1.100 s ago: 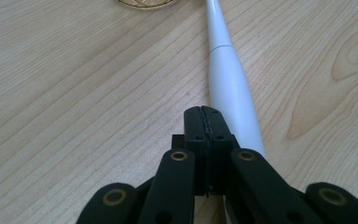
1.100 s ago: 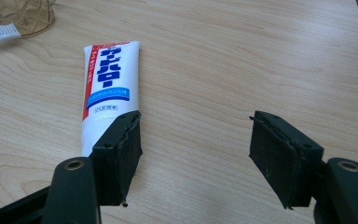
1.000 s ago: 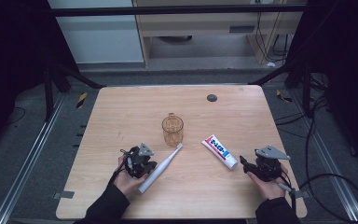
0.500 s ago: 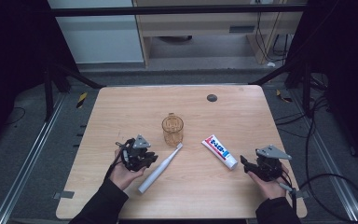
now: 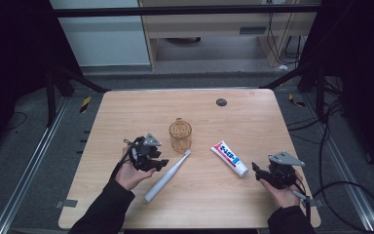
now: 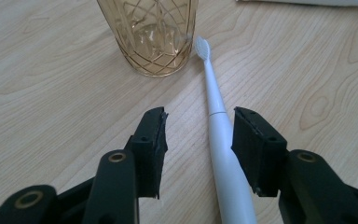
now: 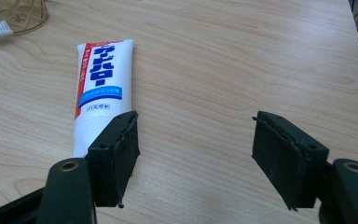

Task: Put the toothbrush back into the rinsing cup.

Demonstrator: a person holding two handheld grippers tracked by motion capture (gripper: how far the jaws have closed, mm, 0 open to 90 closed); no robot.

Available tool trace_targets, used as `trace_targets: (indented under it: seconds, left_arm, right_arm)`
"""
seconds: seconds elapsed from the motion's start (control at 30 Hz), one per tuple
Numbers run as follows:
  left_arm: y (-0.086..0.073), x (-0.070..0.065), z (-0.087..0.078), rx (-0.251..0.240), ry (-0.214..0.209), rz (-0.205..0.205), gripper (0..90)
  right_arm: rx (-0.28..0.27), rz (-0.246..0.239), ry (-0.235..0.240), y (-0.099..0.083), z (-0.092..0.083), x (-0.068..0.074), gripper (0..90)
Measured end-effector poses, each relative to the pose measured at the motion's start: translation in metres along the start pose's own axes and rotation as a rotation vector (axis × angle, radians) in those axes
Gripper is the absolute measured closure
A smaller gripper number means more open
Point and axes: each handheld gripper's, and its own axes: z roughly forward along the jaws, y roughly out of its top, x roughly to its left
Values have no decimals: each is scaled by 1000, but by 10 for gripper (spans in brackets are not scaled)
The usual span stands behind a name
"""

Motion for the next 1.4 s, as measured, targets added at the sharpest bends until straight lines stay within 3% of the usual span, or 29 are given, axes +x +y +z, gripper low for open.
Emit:
trace_targets:
  seconds: [0.53,0.8,1.1,1.4]
  left_arm:
    - [8,-8,23,108,1,8,447]
    - [10,-14,38,174,-14,6,498]
    - [9,-17,50,216,-41,-7,541]
    - [8,-16,60,257,-36,-11,566]
  right_arm:
    - [15,-7,7,-1,2,-1,314]
    - [23,-12,15,-1,3,0,315]
    - [30,-13,20,-2,5,0,316]
    - [34,-16,22,-2,6,0,316]
